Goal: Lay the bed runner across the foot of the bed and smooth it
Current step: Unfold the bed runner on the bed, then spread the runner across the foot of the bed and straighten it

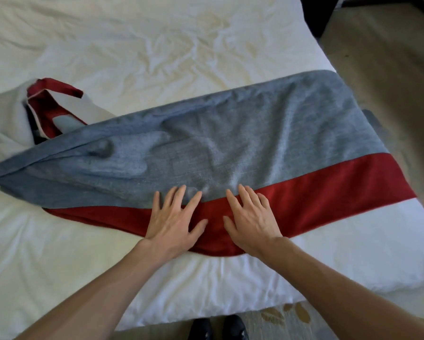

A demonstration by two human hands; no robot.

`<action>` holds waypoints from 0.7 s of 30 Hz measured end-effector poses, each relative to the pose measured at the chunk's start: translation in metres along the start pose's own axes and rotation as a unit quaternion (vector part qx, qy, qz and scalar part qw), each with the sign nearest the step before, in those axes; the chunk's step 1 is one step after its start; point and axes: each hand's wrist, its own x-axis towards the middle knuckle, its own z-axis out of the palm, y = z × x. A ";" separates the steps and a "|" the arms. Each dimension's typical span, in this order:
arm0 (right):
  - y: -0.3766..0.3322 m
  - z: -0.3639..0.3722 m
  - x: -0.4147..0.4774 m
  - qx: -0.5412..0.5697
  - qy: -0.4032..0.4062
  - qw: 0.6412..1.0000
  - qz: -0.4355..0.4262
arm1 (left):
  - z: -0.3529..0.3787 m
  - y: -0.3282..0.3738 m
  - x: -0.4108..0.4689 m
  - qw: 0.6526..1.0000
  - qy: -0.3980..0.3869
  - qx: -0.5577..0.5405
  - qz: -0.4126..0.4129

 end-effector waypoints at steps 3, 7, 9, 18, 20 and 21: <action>-0.009 -0.016 0.023 0.003 0.009 1.000 -0.020 | -0.018 -0.022 0.015 0.999 0.025 -0.002 -0.027; -0.025 -0.035 0.059 0.004 0.017 0.999 -0.037 | -0.039 -0.061 0.033 0.997 0.047 -0.005 -0.055; -0.035 -0.041 0.081 -0.004 0.014 0.999 -0.046 | -0.049 -0.084 0.044 0.996 0.056 -0.006 -0.071; -0.117 -0.055 0.206 -0.012 0.002 0.996 -0.084 | -0.077 -0.196 0.096 0.996 0.062 -0.003 -0.057; -0.139 -0.058 0.237 -0.004 0.011 0.996 -0.089 | -0.082 -0.221 0.106 0.996 0.073 0.025 -0.048; -0.148 -0.061 0.250 -0.002 0.018 0.996 -0.091 | -0.084 -0.231 0.111 0.995 0.084 0.026 -0.049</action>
